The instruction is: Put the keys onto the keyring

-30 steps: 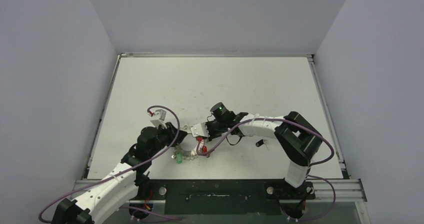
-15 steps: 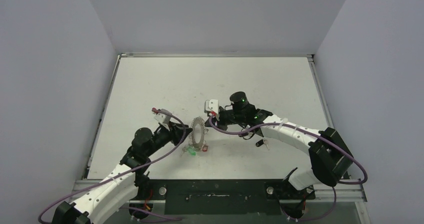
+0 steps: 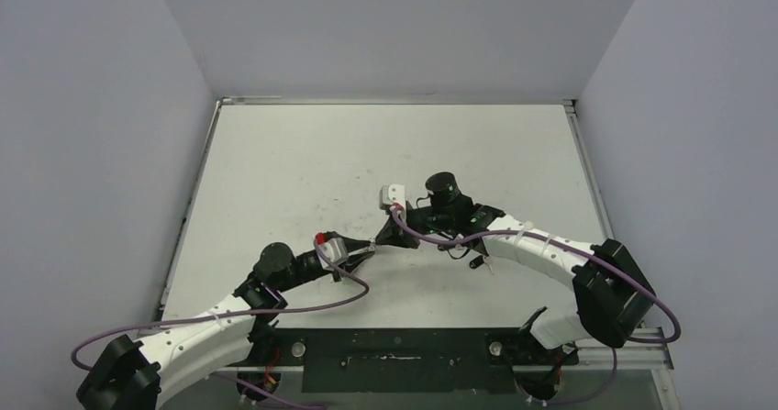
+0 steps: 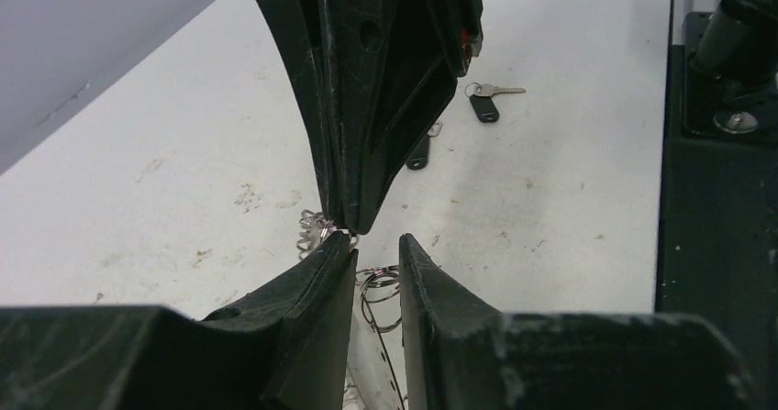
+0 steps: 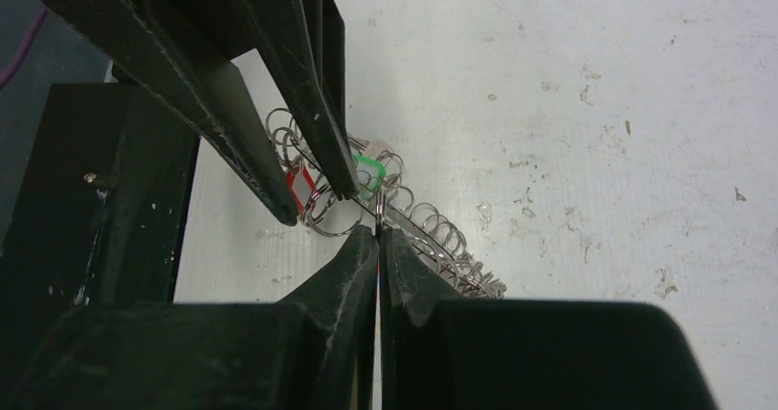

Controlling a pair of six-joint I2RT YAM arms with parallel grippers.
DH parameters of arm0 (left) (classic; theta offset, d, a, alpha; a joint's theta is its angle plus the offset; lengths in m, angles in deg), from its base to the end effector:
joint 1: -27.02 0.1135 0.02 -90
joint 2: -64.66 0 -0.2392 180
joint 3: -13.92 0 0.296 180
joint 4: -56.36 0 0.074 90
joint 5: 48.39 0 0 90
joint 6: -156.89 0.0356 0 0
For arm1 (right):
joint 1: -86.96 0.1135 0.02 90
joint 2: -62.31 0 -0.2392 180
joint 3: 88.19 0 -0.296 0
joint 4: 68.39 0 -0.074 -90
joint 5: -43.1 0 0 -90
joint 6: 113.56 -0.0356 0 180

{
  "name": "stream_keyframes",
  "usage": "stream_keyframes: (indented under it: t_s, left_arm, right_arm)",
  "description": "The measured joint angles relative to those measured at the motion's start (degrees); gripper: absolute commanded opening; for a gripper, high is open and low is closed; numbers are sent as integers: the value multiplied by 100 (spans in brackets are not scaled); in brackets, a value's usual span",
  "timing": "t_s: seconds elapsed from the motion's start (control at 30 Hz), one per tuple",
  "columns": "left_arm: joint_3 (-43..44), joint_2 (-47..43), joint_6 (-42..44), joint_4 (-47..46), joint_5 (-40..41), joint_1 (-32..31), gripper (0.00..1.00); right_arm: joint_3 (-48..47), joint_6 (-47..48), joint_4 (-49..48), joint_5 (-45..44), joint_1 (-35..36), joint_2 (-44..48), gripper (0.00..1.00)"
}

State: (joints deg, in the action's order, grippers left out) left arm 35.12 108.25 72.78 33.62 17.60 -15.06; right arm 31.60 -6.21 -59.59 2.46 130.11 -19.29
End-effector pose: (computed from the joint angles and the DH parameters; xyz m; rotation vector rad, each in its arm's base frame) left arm 0.1587 -0.1628 0.1663 0.9568 1.3140 -0.8180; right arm 0.2330 0.2554 0.1933 -1.4860 1.4831 1.1698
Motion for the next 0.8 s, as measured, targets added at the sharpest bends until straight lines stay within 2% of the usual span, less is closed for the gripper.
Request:
stream_keyframes:
  t_s: [0.2,0.5,0.8]
  left_arm:
    - [-157,-70,466,-221,52,-26,24]
    - [-175,-1082,592,262,299,-17,26]
    - [-173,-745,643,879,81,68,34]
  right_arm:
    - [24,116,57,157,0,52,0]
    - [24,444,315,326,-20,87,0]
    - [22,590,428,452,-37,162,0]
